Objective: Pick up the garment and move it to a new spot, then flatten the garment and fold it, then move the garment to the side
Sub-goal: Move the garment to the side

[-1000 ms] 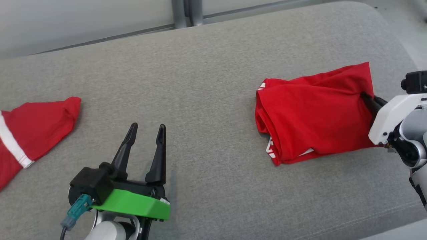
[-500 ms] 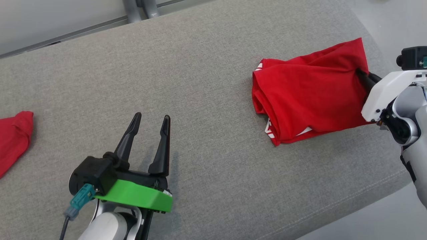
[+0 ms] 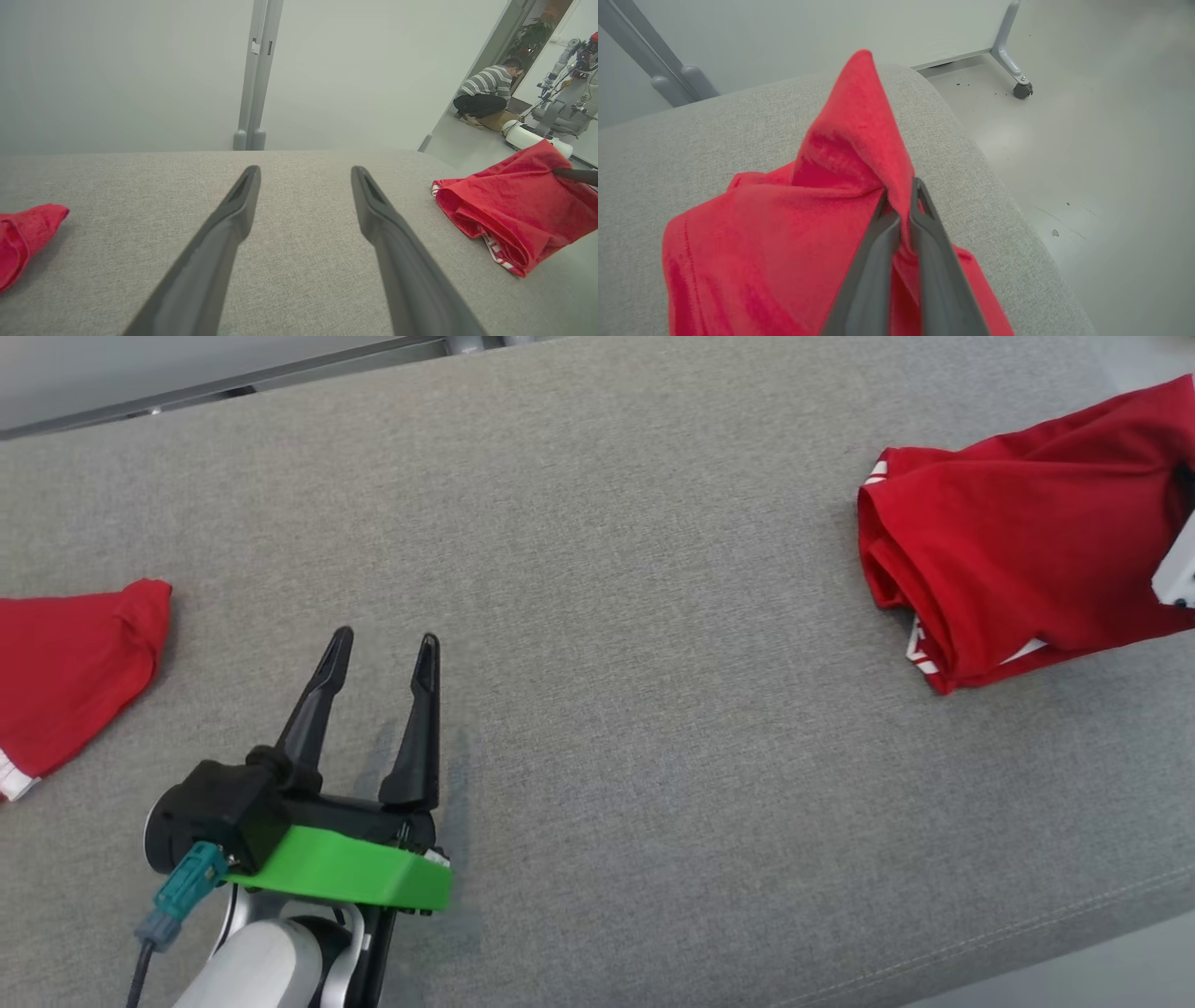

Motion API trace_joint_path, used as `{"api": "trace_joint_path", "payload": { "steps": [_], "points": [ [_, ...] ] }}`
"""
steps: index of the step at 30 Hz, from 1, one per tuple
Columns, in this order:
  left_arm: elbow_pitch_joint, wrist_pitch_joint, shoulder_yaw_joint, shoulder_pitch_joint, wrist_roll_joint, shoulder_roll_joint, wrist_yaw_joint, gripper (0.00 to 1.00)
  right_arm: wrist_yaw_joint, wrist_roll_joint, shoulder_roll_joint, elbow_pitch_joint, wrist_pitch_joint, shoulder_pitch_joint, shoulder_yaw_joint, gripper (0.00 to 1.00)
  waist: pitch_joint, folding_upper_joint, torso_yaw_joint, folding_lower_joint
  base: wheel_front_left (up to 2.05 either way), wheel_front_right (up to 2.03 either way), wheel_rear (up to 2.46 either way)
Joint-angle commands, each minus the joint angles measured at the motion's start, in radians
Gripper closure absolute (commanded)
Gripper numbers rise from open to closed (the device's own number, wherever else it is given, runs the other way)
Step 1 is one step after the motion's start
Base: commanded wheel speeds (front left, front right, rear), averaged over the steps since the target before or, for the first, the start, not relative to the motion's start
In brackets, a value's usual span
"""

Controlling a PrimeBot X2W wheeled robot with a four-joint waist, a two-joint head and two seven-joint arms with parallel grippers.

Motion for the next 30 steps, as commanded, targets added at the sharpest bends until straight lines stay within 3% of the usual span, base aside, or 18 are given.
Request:
{"api": "trace_joint_path", "payload": {
  "steps": [1,12,13,15,16,24,30],
  "points": [
    [-0.013,0.003,0.009,-0.014,0.012,0.015,0.011,0.00,-0.001,-0.015,-0.019,0.033,-0.021,-0.024,-0.022,1.00,0.042,0.0060,0.047,0.0000,0.00,0.00,0.00],
    [-0.059,0.011,0.028,-0.028,0.028,0.040,0.035,0.00,-0.001,-0.118,-0.077,0.230,-0.131,-0.079,-0.132,1.00,0.105,0.0060,0.110,0.0000,0.00,0.00,0.00],
    [-0.061,0.012,0.028,-0.031,0.031,0.041,0.037,0.00,-0.001,-0.132,-0.075,0.246,-0.148,-0.085,-0.140,0.96,0.108,0.0060,0.113,0.0000,0.00,0.00,0.00],
    [-0.062,0.011,0.029,-0.034,0.036,0.043,0.042,0.00,-0.001,-0.164,-0.066,0.281,-0.181,-0.094,-0.155,0.54,0.112,0.0060,0.117,0.0000,0.00,0.00,0.00],
    [-0.062,0.011,0.029,-0.035,0.035,0.044,0.043,0.00,-0.001,-0.179,-0.063,0.296,-0.198,-0.099,-0.161,0.00,0.113,0.0060,0.118,0.0000,0.00,0.00,0.00],
    [-0.052,0.006,0.033,-0.037,0.037,0.047,0.048,0.00,-0.001,-0.276,-0.029,0.371,-0.279,-0.142,-0.187,0.00,0.101,0.0060,0.107,0.0000,0.00,0.00,0.00],
    [-0.029,-0.014,0.034,-0.035,0.039,0.041,0.048,0.00,-0.001,-0.277,0.016,0.358,-0.329,-0.160,-0.171,0.00,0.061,0.0060,0.097,0.0000,0.00,0.00,0.00]
  ]
}}
